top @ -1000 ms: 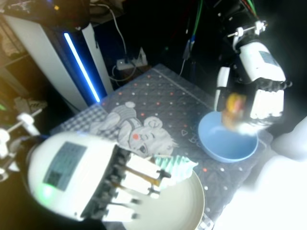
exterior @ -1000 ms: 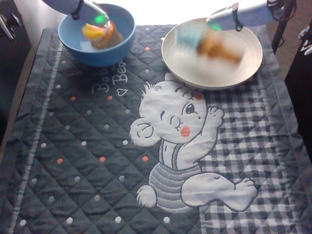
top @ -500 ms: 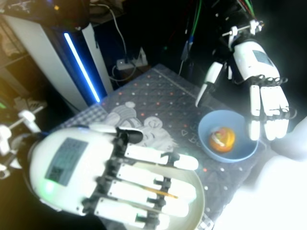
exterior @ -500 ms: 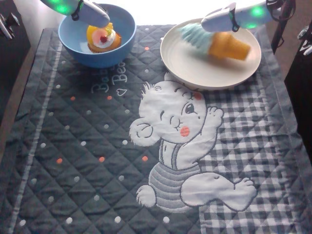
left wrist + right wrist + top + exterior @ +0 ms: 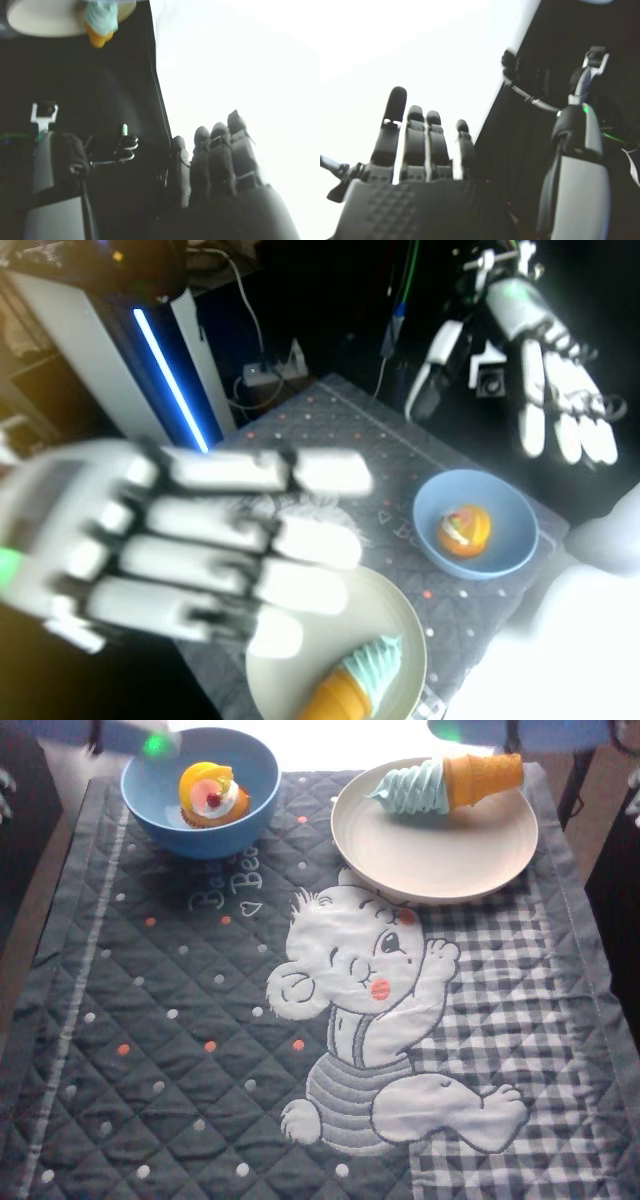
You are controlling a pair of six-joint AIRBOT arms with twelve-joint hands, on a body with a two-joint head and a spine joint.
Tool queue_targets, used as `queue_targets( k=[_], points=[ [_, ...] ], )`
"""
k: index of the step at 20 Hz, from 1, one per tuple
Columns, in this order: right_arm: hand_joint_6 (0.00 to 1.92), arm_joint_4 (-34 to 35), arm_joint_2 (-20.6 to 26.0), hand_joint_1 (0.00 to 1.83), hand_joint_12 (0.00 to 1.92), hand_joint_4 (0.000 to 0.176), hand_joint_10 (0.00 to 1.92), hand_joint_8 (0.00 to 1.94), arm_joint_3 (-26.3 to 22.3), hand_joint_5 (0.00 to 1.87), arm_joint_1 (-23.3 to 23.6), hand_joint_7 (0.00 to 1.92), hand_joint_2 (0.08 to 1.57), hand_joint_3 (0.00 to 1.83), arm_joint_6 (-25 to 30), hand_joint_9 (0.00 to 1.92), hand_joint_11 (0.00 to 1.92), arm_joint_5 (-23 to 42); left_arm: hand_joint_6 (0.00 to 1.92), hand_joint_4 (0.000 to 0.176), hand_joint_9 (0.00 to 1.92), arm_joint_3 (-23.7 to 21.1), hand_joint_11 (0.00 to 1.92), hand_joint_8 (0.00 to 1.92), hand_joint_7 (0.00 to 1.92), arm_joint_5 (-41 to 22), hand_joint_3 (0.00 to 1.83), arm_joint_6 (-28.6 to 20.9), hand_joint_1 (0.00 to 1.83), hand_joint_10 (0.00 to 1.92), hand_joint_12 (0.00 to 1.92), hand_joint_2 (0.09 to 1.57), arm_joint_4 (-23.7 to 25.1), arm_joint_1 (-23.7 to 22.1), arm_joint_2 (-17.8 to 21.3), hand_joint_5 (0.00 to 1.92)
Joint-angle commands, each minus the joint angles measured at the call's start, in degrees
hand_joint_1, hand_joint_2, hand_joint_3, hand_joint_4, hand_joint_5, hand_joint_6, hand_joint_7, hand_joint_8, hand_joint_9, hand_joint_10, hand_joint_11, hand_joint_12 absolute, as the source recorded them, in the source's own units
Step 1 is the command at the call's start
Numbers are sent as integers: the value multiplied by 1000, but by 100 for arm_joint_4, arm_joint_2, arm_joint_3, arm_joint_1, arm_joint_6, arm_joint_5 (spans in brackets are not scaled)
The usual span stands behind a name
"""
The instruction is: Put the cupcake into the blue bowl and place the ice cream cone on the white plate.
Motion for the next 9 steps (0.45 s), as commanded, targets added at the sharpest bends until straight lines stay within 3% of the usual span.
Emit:
queue_targets(
  k=[1, 3, 4, 5, 6, 7, 8, 9],
  points=[
    [0, 59, 41, 548, 460, 176, 3, 1, -63, 0, 14, 35, 777, 0, 31, 20, 0, 1061, 0, 171, 194, -73, 158, 0, 190, -1019, 0, 113, 932, 0, 127, 781, -425, 48, 36, 194],
    [0, 133, 151, 516, 414, 176, 1, 2, -261, 0, -227, 27, 792, 2, 31, 18, 0, 1555, 0, 171, 199, -304, 162, 0, 178, -1703, 0, 334, 924, 1, 108, 776, -955, 477, 166, 179],
    [0, 205, 203, 488, 444, 176, 4, 5, -381, 0, -396, 50, 802, 2, 30, 33, 0, 1911, 0, 149, 214, -460, 194, 2, 184, -2015, 1, 404, 880, 7, 118, 780, -1114, 662, 246, 176],
    [0, 298, 244, 511, 448, 176, 9, 6, -496, 0, -587, 59, 847, 19, 29, 48, 0, 2270, 0, 150, 202, -591, 200, 0, 171, -2233, 8, 460, 832, 1, 118, 799, -1176, 809, 307, 157],
    [0, 424, 271, 554, 369, 163, 3, 2, -618, 0, -852, 53, 897, 14, 29, 35, 0, 2659, 0, 152, 184, -738, 199, 0, 147, -2516, 13, 551, 830, 0, 115, 814, -1276, 956, 369, 139],
    [0, 525, 286, 575, 287, 173, 1, 1, -690, 0, -1046, 57, 900, 5, 29, 32, 0, 2960, 0, 145, 166, -816, 197, 0, 115, -2724, 11, 600, 817, 0, 112, 814, -1346, 1052, 400, 127],
    [0, 623, 310, 606, 173, 175, 0, 1, -772, 0, -1228, 38, 868, 0, 29, 6, 0, 3260, 4, 93, 190, -882, 236, 8, 131, -2916, 1, 637, 822, 10, 127, 795, -1408, 1132, 425, 134],
    [0, 745, 364, 612, 118, 176, 0, 1, -900, 0, -1473, 29, 829, 0, 28, 0, 0, 3678, 0, 89, 177, -972, 215, 3, 121, -3195, 0, 703, 812, 4, 117, 793, -1474, 1208, 462, 90]
  ],
)
